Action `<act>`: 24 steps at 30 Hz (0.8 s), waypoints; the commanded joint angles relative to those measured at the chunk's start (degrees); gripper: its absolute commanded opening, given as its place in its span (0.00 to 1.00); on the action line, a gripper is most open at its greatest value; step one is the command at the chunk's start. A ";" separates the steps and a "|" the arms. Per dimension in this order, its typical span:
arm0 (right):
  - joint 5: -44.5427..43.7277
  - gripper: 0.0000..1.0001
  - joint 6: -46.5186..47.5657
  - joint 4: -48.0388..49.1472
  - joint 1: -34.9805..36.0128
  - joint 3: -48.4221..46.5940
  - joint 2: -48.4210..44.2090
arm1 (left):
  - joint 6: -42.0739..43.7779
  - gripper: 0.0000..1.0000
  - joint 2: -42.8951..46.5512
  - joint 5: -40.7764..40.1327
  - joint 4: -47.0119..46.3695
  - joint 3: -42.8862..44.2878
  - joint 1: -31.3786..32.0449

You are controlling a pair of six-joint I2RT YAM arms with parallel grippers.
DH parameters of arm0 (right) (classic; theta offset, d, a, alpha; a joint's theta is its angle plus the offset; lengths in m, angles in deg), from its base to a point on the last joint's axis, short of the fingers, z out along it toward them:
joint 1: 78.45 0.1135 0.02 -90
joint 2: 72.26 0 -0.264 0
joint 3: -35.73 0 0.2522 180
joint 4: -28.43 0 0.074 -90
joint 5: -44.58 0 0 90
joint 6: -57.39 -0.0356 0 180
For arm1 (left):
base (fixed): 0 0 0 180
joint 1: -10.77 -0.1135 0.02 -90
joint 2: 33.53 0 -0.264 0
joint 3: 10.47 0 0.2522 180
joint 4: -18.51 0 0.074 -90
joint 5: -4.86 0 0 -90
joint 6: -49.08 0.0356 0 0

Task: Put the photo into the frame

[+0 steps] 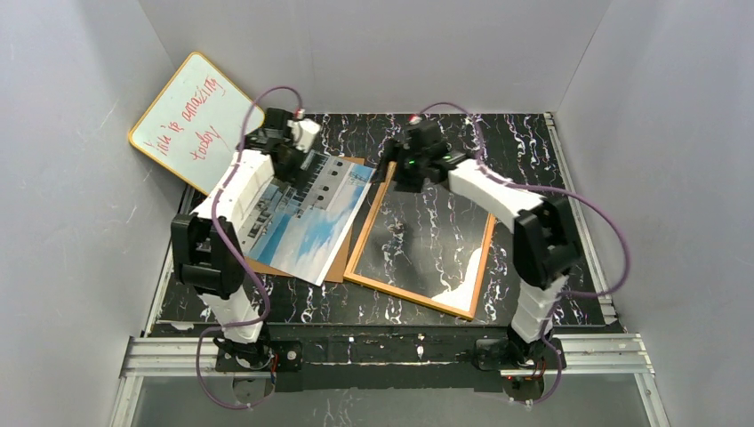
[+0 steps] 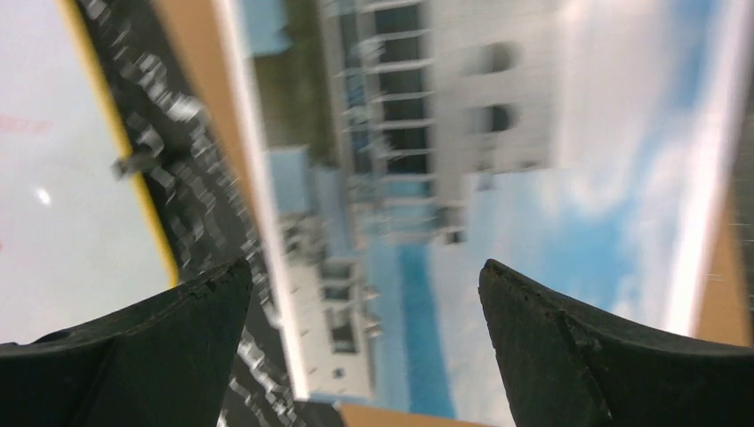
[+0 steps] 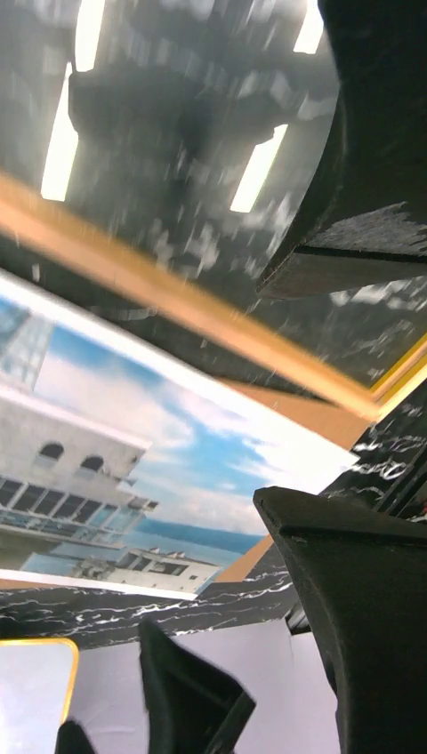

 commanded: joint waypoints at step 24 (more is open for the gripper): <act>-15.97 0.83 -11.55 -4.09 14.50 -18.02 24.94 | 10.85 0.98 1.75 -10.52 -11.00 -22.12 -14.22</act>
